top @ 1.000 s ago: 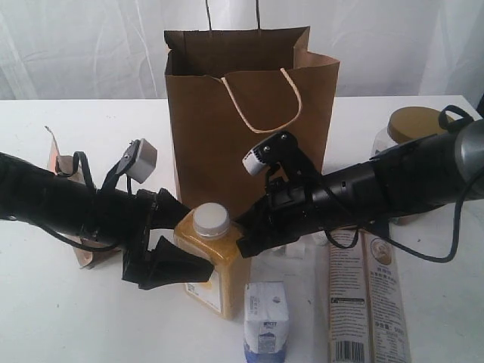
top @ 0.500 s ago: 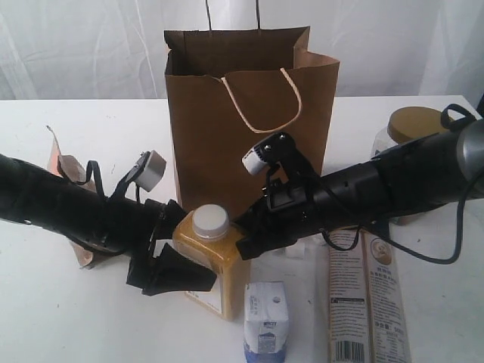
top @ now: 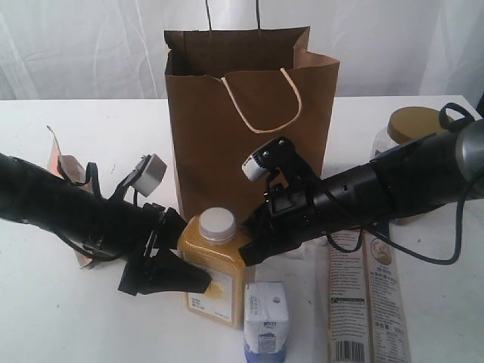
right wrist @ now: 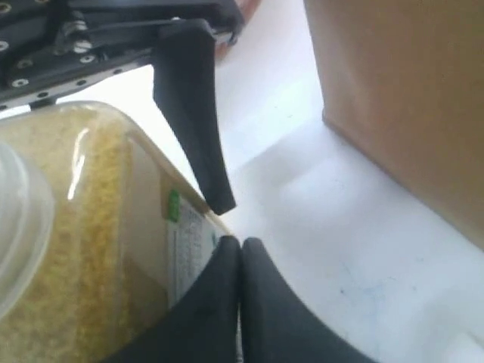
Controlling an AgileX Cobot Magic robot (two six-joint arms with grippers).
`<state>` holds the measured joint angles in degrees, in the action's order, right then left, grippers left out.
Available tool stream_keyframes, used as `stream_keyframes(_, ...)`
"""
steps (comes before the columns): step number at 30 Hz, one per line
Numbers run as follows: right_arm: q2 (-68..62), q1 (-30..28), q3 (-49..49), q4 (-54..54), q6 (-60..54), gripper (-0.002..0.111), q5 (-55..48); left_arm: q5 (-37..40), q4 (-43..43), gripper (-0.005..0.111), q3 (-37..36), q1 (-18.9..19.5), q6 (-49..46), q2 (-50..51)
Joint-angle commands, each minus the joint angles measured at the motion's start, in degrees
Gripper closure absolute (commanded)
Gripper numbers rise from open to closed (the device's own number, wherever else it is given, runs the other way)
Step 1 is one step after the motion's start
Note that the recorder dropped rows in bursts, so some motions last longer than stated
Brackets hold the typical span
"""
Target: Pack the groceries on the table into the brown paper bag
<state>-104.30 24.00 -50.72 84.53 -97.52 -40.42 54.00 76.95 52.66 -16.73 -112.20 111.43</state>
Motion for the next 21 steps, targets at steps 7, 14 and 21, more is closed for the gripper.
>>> stream_keyframes(7, 0.2, 0.23, 0.09, -0.81, 0.36, 0.108, 3.05, 0.7, -2.29, 0.068, 0.04, -0.02, -9.23, 0.05)
stream_keyframes(14, 0.2, 0.23, 0.09, -0.91, 0.36, 0.108, -1.44, -1.97, -2.21, 0.042, 0.04, -0.02, -9.23, 0.05)
stream_keyframes(21, 0.2, 0.23, 0.09, -0.69, 0.36, 0.108, -1.04, 1.03, 4.67, 0.034, 0.15, -0.02, -9.23, 0.05)
